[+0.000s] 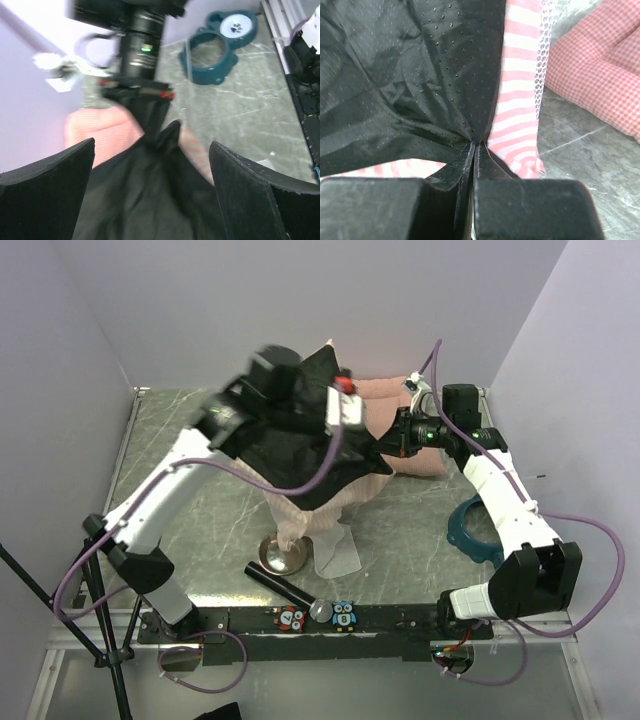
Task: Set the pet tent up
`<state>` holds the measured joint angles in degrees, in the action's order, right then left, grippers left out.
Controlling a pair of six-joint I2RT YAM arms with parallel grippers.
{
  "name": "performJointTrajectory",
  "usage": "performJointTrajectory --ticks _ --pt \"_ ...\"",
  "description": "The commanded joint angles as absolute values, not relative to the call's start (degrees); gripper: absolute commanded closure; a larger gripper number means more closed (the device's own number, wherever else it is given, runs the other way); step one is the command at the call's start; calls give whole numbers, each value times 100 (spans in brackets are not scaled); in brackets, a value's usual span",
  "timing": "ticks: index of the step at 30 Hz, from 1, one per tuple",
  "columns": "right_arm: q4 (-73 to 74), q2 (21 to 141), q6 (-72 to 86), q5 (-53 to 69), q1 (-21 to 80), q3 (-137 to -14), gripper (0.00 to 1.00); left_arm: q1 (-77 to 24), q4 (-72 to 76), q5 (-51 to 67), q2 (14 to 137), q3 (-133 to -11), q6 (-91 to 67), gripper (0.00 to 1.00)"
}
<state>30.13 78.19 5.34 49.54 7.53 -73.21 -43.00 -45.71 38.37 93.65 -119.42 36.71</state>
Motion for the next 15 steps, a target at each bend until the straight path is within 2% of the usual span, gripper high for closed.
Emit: performJointTrajectory --ticks 1,9,11,12,15 --pt "2804 7270 615 4983 826 -7506 100 -4746 -3485 2972 9502 -11016 3200 0" --pt "2584 6820 159 5396 975 -7128 100 -4694 -2752 2505 9615 -9836 3472 0" --pt "2637 6838 88 5493 993 -7154 100 -4623 -2602 2514 9606 -9686 3472 4" --pt "2628 6829 79 5519 993 -7163 100 -4588 -2610 2540 9633 -9668 3463 12" --pt "2593 6777 53 5581 993 -7146 100 -4430 -2847 2706 9694 -9703 3472 45"
